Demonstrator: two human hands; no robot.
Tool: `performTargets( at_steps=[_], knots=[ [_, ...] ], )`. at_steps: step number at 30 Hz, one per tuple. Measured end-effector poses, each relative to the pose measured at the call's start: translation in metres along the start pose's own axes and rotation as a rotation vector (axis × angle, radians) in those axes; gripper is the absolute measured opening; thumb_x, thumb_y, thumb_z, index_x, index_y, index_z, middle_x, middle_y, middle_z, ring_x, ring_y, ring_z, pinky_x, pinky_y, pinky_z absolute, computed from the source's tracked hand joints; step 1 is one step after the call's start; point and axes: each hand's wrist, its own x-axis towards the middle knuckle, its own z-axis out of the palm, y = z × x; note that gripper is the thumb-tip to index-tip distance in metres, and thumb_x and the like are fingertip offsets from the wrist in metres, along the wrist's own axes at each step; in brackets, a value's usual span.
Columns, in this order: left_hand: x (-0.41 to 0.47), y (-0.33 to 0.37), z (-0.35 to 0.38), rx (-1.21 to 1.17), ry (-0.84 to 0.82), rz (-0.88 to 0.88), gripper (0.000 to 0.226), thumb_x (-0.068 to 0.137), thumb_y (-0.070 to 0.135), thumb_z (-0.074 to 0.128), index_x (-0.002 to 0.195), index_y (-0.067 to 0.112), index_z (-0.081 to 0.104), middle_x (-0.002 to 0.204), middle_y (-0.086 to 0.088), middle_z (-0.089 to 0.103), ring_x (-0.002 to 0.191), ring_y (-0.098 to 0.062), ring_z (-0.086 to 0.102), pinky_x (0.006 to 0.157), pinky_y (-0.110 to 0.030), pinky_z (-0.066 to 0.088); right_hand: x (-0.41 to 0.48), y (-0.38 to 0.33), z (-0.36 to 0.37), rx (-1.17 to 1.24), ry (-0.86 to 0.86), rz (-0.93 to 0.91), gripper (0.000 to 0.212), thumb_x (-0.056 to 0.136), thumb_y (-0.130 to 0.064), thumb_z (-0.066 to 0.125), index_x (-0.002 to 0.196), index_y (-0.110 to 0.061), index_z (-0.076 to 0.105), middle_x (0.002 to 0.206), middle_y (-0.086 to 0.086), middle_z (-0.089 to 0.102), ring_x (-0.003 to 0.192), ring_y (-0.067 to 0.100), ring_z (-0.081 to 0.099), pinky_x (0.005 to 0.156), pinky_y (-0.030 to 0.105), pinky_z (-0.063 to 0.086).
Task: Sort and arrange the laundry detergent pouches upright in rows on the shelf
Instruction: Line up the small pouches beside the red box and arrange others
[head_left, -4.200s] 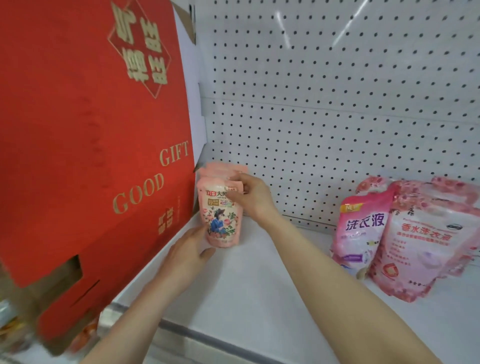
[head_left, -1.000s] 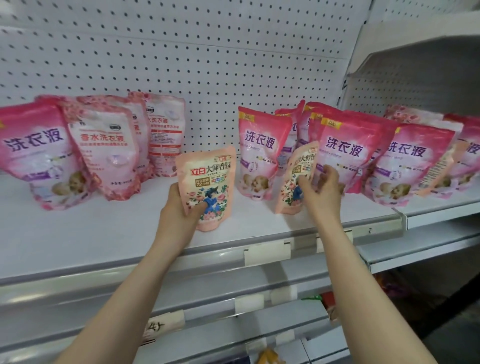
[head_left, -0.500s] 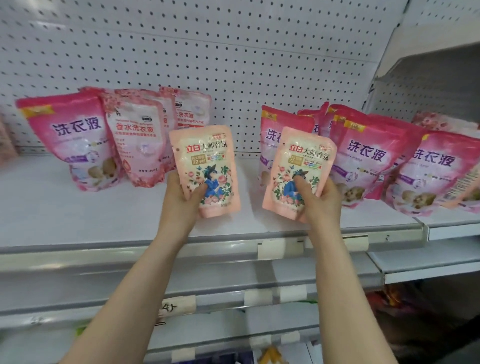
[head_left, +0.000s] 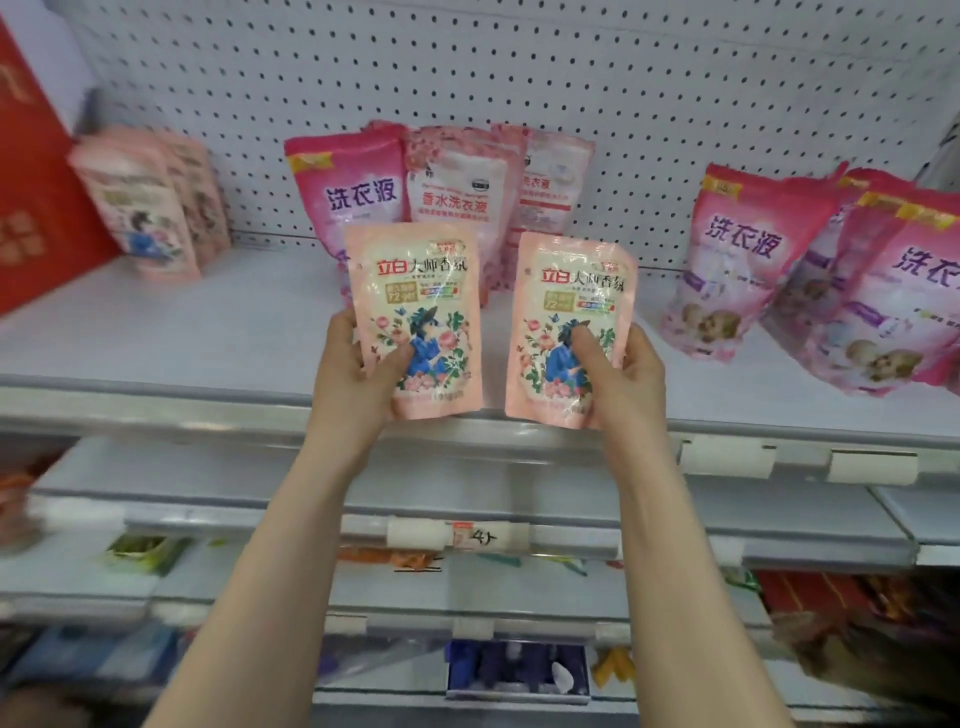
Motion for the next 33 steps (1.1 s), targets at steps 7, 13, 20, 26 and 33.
performTargets(
  at_steps=[7, 13, 20, 26, 33],
  knots=[
    [0.014, 0.016, -0.122, 0.055, 0.106, 0.031, 0.025, 0.092, 0.011, 0.061, 0.098, 0.034, 0.051, 0.111, -0.001, 0.069, 0.099, -0.019, 0.069, 0.081, -0.049, 0.057, -0.042, 0.008, 0.11, -0.046, -0.059, -0.002, 0.013, 0.089, -0.015, 0.07, 0.101, -0.018, 0.066, 0.097, 0.0, 0.077, 0.088, 0.017, 0.075, 0.082, 0.048, 0.06],
    [0.027, 0.023, -0.212, 0.068, 0.199, 0.103, 0.027, 0.092, 0.004, 0.057, 0.095, 0.03, 0.049, 0.1, 0.008, 0.067, 0.088, -0.004, 0.069, 0.067, -0.025, 0.056, -0.067, 0.008, 0.197, 0.002, -0.127, -0.027, 0.021, 0.088, -0.007, 0.068, 0.104, -0.02, 0.066, 0.099, -0.002, 0.076, 0.09, 0.015, 0.074, 0.08, 0.041, 0.061],
    [0.057, 0.036, -0.279, 0.074, 0.29, 0.143, 0.031, 0.094, 0.002, 0.054, 0.095, 0.033, 0.048, 0.102, 0.012, 0.064, 0.09, 0.0, 0.066, 0.07, -0.022, 0.055, -0.052, -0.006, 0.281, -0.216, -0.222, -0.203, 0.015, 0.085, -0.02, 0.073, 0.098, -0.026, 0.069, 0.098, -0.002, 0.076, 0.09, 0.016, 0.073, 0.08, 0.049, 0.059],
    [0.074, 0.036, -0.307, 0.081, 0.373, 0.135, 0.02, 0.096, 0.004, 0.052, 0.107, 0.019, 0.046, 0.102, 0.01, 0.064, 0.087, 0.001, 0.065, 0.062, -0.012, 0.054, -0.001, -0.004, 0.353, -0.487, -0.31, -0.269, 0.018, 0.086, -0.031, 0.069, 0.102, -0.021, 0.069, 0.096, -0.004, 0.076, 0.086, 0.016, 0.072, 0.076, 0.045, 0.058],
    [0.092, 0.037, -0.331, 0.135, 0.422, 0.088, 0.026, 0.096, 0.007, 0.051, 0.121, 0.013, 0.048, 0.107, 0.006, 0.065, 0.095, -0.004, 0.063, 0.067, -0.019, 0.055, 0.046, 0.008, 0.453, -0.534, -0.395, -0.305, 0.023, 0.081, -0.03, 0.074, 0.102, -0.025, 0.067, 0.101, -0.003, 0.075, 0.092, 0.019, 0.071, 0.08, 0.043, 0.057]
  ],
)
